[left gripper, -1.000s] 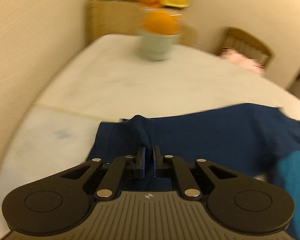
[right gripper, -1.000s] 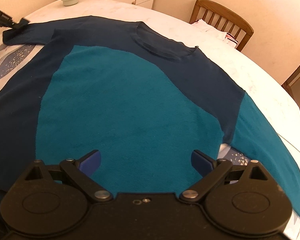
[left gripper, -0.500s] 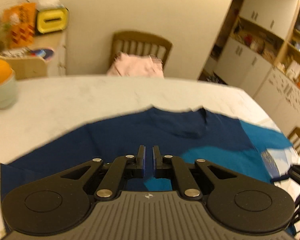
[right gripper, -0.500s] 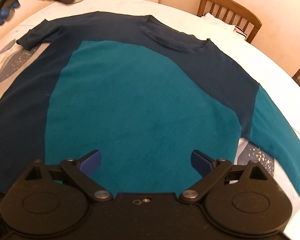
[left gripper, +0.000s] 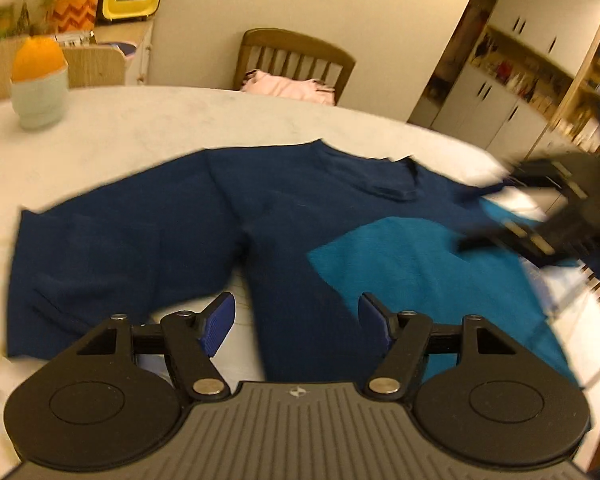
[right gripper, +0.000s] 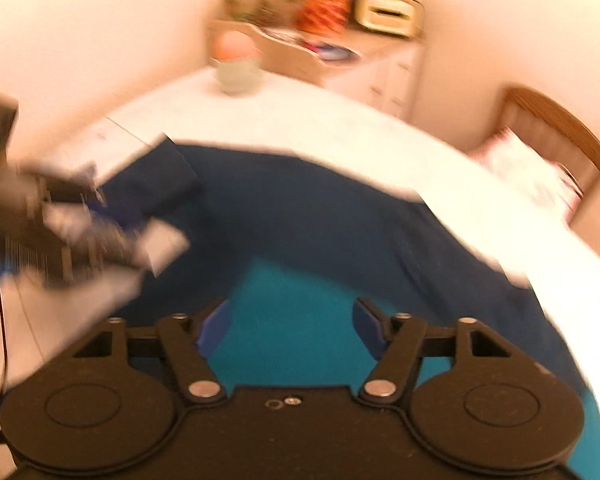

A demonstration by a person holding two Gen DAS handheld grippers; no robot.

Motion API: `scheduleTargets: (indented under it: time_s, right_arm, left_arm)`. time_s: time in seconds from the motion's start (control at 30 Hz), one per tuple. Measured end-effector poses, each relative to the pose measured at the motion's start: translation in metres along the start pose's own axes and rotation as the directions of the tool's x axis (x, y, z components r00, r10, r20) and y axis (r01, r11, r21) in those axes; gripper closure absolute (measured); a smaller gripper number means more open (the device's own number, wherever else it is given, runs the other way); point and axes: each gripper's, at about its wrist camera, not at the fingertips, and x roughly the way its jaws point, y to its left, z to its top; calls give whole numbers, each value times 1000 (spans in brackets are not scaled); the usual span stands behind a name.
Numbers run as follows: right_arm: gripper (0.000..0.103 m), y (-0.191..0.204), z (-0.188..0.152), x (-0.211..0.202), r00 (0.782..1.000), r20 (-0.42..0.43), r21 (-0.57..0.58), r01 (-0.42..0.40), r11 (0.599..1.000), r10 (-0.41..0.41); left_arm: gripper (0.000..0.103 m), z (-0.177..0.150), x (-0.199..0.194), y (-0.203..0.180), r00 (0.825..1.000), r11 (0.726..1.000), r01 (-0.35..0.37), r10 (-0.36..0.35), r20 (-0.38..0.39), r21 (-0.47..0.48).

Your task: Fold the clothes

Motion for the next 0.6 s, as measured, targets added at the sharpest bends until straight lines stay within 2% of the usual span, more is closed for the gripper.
scheduleTargets:
  time_s: [0.03,0.13,0.23,0.4,0.6]
  right_arm:
    - [0,0,17,8,1000,10,-3,-19,1000,20]
    - [0,9,59,35,994,6,19,-112,994,112]
    - [0,33,81,65,988,-7,-17,-153,988,153]
    - [0,68,95,116,987,-56,-66,-153,986,149]
    - [0,117,99,150,967,-116,-132,-242,961,227]
  left_arm:
    - [36,-2,4,-3,1000,1000,25,-25,2,-7]
    - [36,-16,18,-12,999,999,37,-37,-9,-15]
    - [36,-31,25,-15,999,998,38,-39,-18,-44]
    - [35,-46,28,-18,1000,999,28,-28,6,-38]
    - [35,-49,29,-16,999,997,38,-37,28,-60]
